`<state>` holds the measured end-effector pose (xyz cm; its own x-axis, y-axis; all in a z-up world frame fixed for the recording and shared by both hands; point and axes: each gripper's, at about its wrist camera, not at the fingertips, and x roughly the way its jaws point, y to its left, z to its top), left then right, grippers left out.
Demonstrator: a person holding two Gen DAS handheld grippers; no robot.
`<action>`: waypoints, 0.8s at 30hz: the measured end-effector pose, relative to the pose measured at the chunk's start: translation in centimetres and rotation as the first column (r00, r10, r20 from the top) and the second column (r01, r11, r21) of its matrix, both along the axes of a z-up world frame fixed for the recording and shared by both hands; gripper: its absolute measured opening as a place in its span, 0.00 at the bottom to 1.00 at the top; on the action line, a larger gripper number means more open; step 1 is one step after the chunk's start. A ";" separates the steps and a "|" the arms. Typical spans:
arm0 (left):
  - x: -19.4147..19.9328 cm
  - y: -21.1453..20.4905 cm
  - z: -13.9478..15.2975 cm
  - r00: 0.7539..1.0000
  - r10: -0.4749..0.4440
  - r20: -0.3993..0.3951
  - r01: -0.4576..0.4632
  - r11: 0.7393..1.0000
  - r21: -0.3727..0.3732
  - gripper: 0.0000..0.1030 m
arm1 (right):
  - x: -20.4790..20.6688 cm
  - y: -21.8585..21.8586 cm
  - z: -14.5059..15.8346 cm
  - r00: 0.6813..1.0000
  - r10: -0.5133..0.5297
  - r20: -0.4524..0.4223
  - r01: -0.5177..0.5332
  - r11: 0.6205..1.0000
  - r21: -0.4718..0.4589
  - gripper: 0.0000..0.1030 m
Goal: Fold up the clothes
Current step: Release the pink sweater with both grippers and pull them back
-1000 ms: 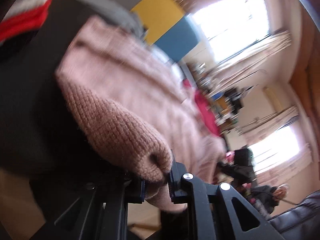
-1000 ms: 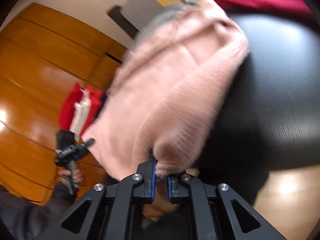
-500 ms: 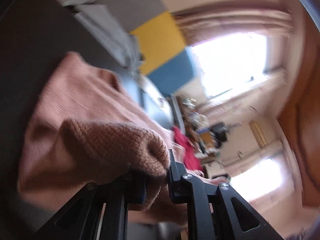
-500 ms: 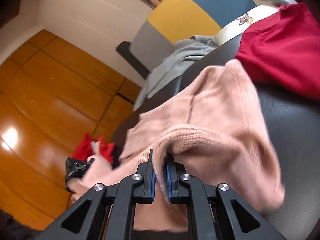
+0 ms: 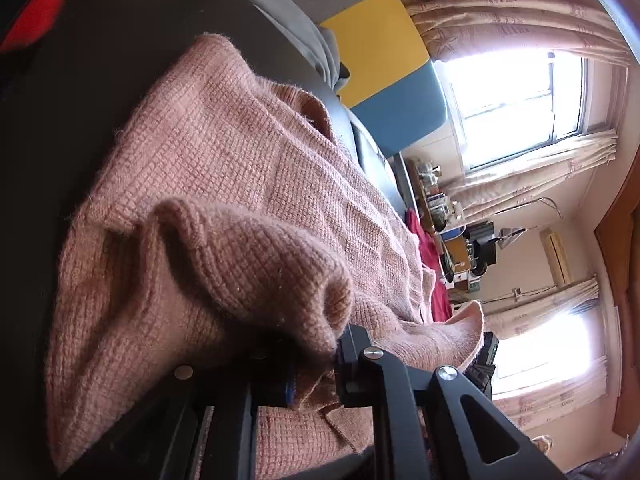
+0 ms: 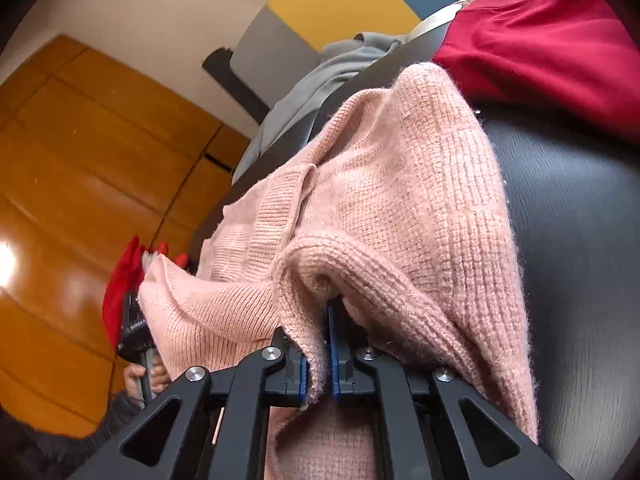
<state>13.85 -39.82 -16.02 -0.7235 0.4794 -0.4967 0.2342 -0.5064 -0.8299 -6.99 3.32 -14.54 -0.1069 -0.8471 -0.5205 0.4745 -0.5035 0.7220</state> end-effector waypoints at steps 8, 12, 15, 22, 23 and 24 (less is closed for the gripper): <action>1.7 -1.4 3.7 0.988 0.041 -0.148 -0.016 0.987 0.162 0.13 | 2.2 0.3 3.9 1.000 0.014 0.004 -0.014 0.998 -0.065 0.13; -0.1 -4.0 1.7 0.984 0.130 -0.125 -0.081 0.937 0.340 0.19 | -0.4 0.5 4.5 0.992 -0.116 0.043 0.122 0.979 -0.163 0.16; -0.7 -5.0 -1.1 0.983 0.182 -0.004 -0.163 0.893 0.420 0.22 | -2.4 1.3 1.7 0.966 -0.201 0.163 0.223 0.966 -0.131 0.55; 1.5 -7.0 0.2 0.978 0.203 -0.042 -0.173 0.913 0.368 0.31 | -2.3 3.4 1.6 0.956 -0.207 0.209 0.254 0.938 -0.235 0.60; 1.8 -7.5 0.7 0.978 0.204 -0.045 -0.176 0.919 0.352 0.32 | -2.2 3.9 2.0 0.958 -0.204 0.200 0.249 0.939 -0.238 0.64; 2.2 -8.0 1.1 0.977 0.206 -0.048 -0.178 0.925 0.336 0.32 | -2.0 4.4 2.4 0.961 -0.199 0.191 0.242 0.939 -0.243 0.69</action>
<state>16.01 -47.77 -14.95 -0.8490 0.4534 -0.2712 0.2247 -0.1547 -0.9621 -8.96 7.68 -12.17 -0.2400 -0.9200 -0.3099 0.2394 -0.3655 0.8995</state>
